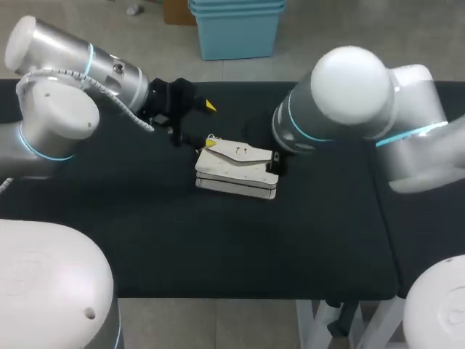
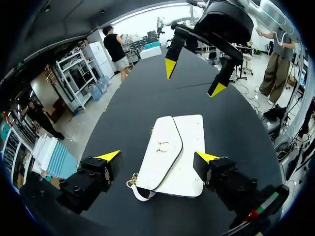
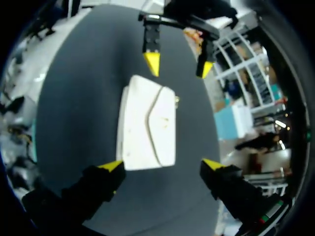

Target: Pick up the bag, open it, inspect its contents, close it, and place it on the opposite side

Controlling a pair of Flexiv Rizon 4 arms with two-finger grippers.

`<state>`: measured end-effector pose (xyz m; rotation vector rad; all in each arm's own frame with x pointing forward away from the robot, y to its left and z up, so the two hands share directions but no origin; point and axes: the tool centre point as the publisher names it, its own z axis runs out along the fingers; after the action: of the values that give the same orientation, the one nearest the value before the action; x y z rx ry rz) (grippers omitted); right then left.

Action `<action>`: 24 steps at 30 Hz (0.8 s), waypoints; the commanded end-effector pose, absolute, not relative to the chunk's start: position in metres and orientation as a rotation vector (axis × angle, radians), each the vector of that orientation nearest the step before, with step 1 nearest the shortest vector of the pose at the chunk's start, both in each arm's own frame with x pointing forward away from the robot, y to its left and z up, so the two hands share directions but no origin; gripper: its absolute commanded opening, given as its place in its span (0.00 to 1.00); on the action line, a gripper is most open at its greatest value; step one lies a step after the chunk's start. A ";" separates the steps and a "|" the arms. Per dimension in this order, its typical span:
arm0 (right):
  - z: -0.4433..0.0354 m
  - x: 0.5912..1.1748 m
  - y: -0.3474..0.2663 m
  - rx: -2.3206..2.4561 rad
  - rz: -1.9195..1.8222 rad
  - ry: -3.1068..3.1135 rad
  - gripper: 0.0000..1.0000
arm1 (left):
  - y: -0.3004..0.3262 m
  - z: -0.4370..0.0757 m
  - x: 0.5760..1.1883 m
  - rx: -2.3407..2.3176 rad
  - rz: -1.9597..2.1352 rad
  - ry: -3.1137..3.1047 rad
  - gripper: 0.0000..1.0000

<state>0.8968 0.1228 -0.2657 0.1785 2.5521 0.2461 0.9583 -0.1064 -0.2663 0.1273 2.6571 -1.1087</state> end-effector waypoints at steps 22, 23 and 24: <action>-0.242 0.914 0.107 0.472 0.455 2.877 1.00 | -0.116 -0.270 0.955 -0.193 -0.389 2.839 1.00; -0.242 0.914 0.103 0.523 0.481 2.885 1.00 | -0.115 -0.270 0.955 -0.263 -0.388 2.839 1.00; -0.243 0.915 0.100 0.577 0.481 2.887 1.00 | -0.114 -0.270 0.955 -0.298 -0.393 2.857 1.00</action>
<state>0.9081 0.1078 -0.2419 0.4243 2.8270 0.3839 0.9445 -0.1096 -0.2682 -0.0435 2.7661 -0.4649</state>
